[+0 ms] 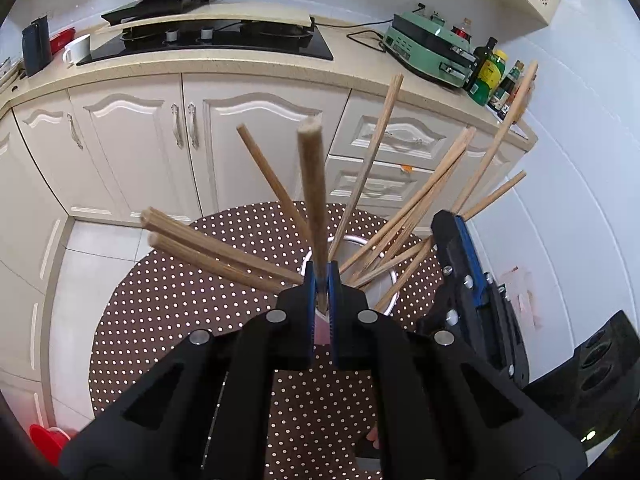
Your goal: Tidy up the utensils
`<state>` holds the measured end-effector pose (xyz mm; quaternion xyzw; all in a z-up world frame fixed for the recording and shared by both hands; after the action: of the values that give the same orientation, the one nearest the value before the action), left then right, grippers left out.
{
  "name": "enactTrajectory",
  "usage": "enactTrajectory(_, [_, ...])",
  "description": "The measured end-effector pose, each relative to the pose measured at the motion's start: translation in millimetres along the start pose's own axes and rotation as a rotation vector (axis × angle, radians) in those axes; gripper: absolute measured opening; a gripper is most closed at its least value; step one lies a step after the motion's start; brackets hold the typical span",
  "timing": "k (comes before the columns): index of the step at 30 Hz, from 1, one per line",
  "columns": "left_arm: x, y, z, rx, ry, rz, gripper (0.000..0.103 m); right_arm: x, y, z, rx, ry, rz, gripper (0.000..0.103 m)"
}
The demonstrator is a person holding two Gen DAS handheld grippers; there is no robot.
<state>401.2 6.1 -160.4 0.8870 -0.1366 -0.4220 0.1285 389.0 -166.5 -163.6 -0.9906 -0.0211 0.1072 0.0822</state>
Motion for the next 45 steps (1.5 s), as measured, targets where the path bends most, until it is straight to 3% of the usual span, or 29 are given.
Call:
enactTrajectory(9, [0.8,1.5,1.7,0.057,0.037,-0.027,0.007,0.6,-4.0,27.5,-0.053,-0.082,0.013,0.007])
enactTrajectory(17, [3.2,-0.5,11.4,0.096,0.01,-0.064,0.012,-2.3,-1.4,37.6,-0.048,-0.178,-0.008,0.007])
enactTrajectory(20, [2.5,-1.4,20.7,0.095,-0.006,-0.077,0.022,-7.4,3.5,37.1,-0.043,-0.208,0.0,0.029])
enactTrajectory(22, [0.0,-1.7,27.5,0.094,-0.009,-0.085,0.044,-12.0,7.5,36.5,-0.04,-0.22,0.007,0.042])
enactTrajectory(23, [-2.8,-2.2,30.1,0.093,-0.001,-0.094,0.049,-15.5,9.4,35.2,-0.046,-0.229,0.011,0.043])
enactTrajectory(25, [-8.5,-3.1,34.5,0.09,0.009,-0.103,0.051,-20.3,12.7,34.0,-0.056,-0.248,0.014,0.05])
enactTrajectory(33, [-29.1,-1.2,51.1,0.07,0.019,-0.108,0.052,-47.4,27.3,32.1,-0.114,-0.318,0.018,0.062])
enactTrajectory(45, [-60.9,18.5,77.7,0.088,0.026,-0.122,0.058,-100.0,42.1,15.7,-0.106,-0.383,0.011,0.063])
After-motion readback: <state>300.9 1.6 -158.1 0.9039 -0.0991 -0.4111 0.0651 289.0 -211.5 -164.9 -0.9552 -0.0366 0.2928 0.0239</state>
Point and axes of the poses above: each gripper's, at about its wrist camera, not at the fingertips, and x roughly the way its jaws point, y to its right, z to its underside, the point moved 7 cm from there along x, roughly the way its jaws point, and after that the axes turned 7 degrees about z, right-handed, at the moved point
